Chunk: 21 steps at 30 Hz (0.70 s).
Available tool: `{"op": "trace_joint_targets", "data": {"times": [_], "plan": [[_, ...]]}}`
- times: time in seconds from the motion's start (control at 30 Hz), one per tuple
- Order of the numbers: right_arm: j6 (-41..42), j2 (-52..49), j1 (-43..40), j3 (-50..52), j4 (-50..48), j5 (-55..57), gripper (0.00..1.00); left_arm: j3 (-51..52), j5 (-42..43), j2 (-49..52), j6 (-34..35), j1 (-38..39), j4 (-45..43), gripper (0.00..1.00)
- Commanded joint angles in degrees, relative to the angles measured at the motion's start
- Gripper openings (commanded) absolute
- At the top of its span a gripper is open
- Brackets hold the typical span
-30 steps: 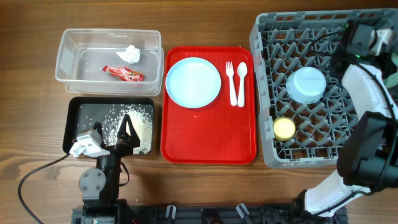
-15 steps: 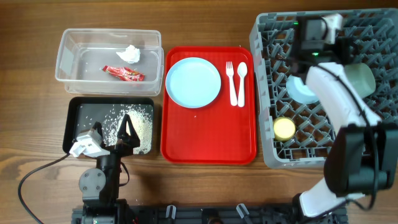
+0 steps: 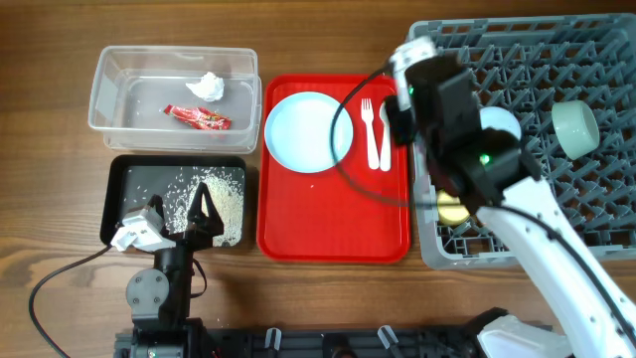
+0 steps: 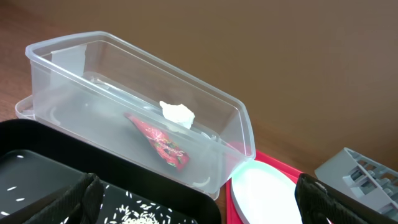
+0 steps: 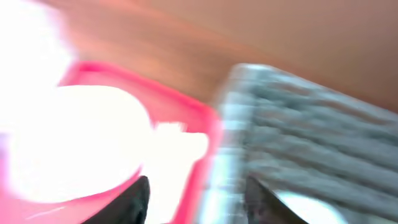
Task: Sort waste into correct bins and load items into the dishwasher rack
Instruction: 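Reach the right gripper to the light-blue plate and grasp its edge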
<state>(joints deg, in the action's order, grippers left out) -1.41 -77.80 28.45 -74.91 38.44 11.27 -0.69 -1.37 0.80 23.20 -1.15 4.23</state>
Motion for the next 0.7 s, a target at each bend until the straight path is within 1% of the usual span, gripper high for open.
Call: {"op": "trace_joint_targets", "data": {"times": [0.0, 0.13, 0.2, 0.3, 0.37, 0.4, 0.43, 0.47, 0.5, 0.53, 0.67], "plan": [[10.56, 0.39, 3.19, -0.39, 1.66, -25.70, 0.34, 0.37, 0.50, -0.37, -0.28, -0.26, -0.20, 1.00], [12.46, -1.16, 6.19, -0.39, 3.74, -26.69, 0.34, 0.37, 0.50, -0.37, -0.28, -0.26, -0.20, 1.00], [13.20, -1.86, 6.69, -0.39, 5.33, -24.68, 0.33, 0.37, 0.50, -0.37, -0.28, -0.26, -0.20, 1.00], [18.16, -1.27, 5.49, -0.42, 6.21, -21.27, 0.33, 0.37, 0.50, -0.37, -0.28, -0.26, -0.20, 1.00], [21.51, 0.31, 2.67, -0.42, 5.46, -19.80, 0.33, 0.37, 0.50, -0.37, -0.28, -0.26, -0.20, 1.00], [22.49, 1.29, 0.39, -0.44, 5.11, -19.37, 0.29, 0.37, 0.50, -0.37, -0.28, -0.26, -0.20, 1.00], [22.84, 2.40, -2.69, -0.52, 5.11, -19.34, 0.22, 0.37, 0.50, -0.37, -0.28, -0.26, -0.20, 1.00], [22.84, 3.13, -5.38, -0.59, 5.16, -19.37, 0.17, 0.37, 0.50, -0.37, -0.28, -0.26, -0.20, 1.00], [22.80, 4.28, -10.38, -0.61, 5.57, -19.45, 0.07, 0.37, 0.50, -0.37, -0.28, -0.26, -0.20, 1.00], [22.71, 5.01, -15.80, -0.61, 6.08, -19.69, 0.05, 0.37, 0.50, -0.37, -0.28, -0.26, -0.20, 1.00], [21.35, 4.35, -33.16, -0.61, 7.04, -20.72, 0.04, 0.37, 0.50, -0.37, -0.28, -0.26, -0.20, 1.00]]}}
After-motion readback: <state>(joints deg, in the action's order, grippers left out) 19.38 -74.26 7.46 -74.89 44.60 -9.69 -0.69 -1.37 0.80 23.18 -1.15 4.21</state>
